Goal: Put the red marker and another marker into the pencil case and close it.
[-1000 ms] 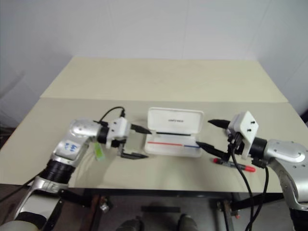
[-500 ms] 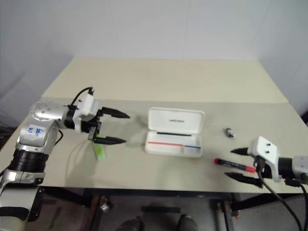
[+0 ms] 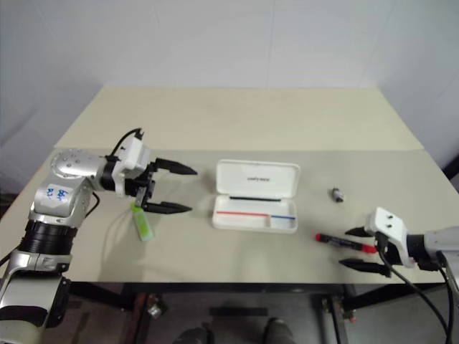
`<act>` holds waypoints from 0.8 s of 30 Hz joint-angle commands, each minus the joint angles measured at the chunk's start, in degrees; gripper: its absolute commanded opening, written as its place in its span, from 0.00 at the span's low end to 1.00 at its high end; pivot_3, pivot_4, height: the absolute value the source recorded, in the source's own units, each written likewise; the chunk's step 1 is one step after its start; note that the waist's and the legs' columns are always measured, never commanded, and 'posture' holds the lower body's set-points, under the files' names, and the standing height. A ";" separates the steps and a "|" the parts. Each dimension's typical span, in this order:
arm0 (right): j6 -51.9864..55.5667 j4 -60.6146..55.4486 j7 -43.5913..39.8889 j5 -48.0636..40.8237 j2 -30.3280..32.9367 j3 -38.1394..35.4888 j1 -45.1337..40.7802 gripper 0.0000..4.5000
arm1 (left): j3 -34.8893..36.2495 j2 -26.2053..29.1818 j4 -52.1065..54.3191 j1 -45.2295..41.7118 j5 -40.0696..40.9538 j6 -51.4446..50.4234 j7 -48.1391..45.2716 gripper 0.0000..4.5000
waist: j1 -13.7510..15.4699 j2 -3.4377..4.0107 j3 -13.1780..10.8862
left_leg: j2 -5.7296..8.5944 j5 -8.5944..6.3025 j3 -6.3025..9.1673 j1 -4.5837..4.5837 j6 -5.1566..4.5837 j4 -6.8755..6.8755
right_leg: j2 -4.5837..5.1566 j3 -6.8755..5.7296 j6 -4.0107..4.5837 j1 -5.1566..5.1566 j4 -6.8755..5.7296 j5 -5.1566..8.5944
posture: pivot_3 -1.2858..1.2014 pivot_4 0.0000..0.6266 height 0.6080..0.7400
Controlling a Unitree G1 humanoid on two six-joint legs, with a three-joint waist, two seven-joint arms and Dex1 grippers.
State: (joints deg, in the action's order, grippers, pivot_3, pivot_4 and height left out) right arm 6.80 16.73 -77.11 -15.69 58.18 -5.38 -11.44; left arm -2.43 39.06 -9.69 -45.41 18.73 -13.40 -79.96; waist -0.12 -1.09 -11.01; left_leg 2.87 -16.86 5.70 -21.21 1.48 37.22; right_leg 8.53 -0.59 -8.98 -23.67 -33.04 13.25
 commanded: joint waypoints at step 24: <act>8.96 -15.92 0.69 0.92 -1.81 5.12 -14.41 0.13 | 1.98 2.43 2.17 3.37 0.49 3.85 2.61 1.00 | -0.06 0.23 -0.14 | -0.08 -0.05 -0.01 0.08 0.02 0.08 | -0.08 0.07 0.06 -0.06 -0.27 0.00 | 0.52 0.24 1.00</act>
State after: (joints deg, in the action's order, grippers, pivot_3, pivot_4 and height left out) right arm 14.06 3.80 -77.11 -14.46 57.03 -1.50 -24.36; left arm -2.00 40.74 -7.64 -42.03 19.04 -10.64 -77.95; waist -0.18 -0.85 -11.15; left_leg 2.79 -16.90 5.69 -21.14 1.50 37.30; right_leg 8.45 -0.52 -8.93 -23.74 -33.31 13.25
